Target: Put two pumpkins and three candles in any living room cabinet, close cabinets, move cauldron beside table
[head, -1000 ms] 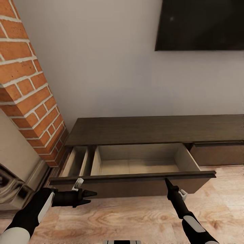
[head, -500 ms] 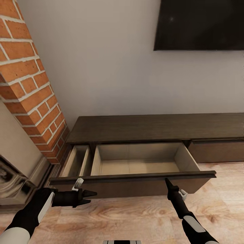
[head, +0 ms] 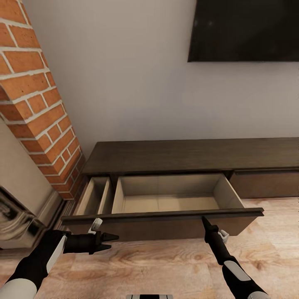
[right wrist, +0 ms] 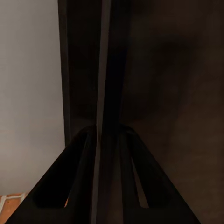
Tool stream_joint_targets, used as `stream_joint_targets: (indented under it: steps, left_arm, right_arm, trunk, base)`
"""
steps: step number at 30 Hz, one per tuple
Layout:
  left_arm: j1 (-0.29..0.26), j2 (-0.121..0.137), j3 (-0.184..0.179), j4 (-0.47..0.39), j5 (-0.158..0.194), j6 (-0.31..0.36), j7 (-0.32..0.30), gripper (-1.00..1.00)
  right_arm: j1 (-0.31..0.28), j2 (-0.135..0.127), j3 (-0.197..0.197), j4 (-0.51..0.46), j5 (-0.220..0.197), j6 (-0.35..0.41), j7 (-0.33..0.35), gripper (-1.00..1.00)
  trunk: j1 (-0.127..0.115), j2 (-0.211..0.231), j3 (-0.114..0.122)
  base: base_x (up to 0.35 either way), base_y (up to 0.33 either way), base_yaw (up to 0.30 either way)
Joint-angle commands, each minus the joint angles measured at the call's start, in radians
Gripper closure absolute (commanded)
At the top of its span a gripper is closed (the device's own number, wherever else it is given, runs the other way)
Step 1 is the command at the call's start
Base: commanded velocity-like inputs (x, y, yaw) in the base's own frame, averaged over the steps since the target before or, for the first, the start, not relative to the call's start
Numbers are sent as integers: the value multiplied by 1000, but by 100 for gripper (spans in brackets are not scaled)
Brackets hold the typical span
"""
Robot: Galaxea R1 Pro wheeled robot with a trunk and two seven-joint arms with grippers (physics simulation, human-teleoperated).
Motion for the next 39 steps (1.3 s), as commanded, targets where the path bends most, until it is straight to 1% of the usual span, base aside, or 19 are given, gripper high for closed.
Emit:
stream_joint_targets:
  steps: [1, 18, 19, 36, 39]
  left_arm:
    - [0, 0, 0, 0, 0, 0, 0, -100]
    - [0, 0, 0, 0, 0, 0, 0, -100]
    - [0, 0, 0, 0, 0, 0, 0, -100]
    - [0, 0, 0, 0, 0, 0, 0, -100]
    - [0, 0, 0, 0, -1, 0, 0, -100]
  right_arm:
    - [17, 1, 19, -2, 8, 5, 50, 100]
    - [17, 1, 19, -2, 8, 6, 49, 100]
    - [17, 1, 19, -2, 8, 6, 50, -100]
    - [17, 1, 19, -2, 8, 7, 49, -100]
    - [17, 0, 27, -3, 12, 21, 27, -100]
  trunk:
    - [0, 0, 0]
    - [0, 0, 0]
    - [0, 0, 0]
    - [0, 0, 0]
    - [0, 0, 0]
  base:
    - [-25, 0, 0]
    - [-3, 0, 0]
    - [-23, 0, 0]
    - [-205, 0, 0]
    - [-289, 0, 0]
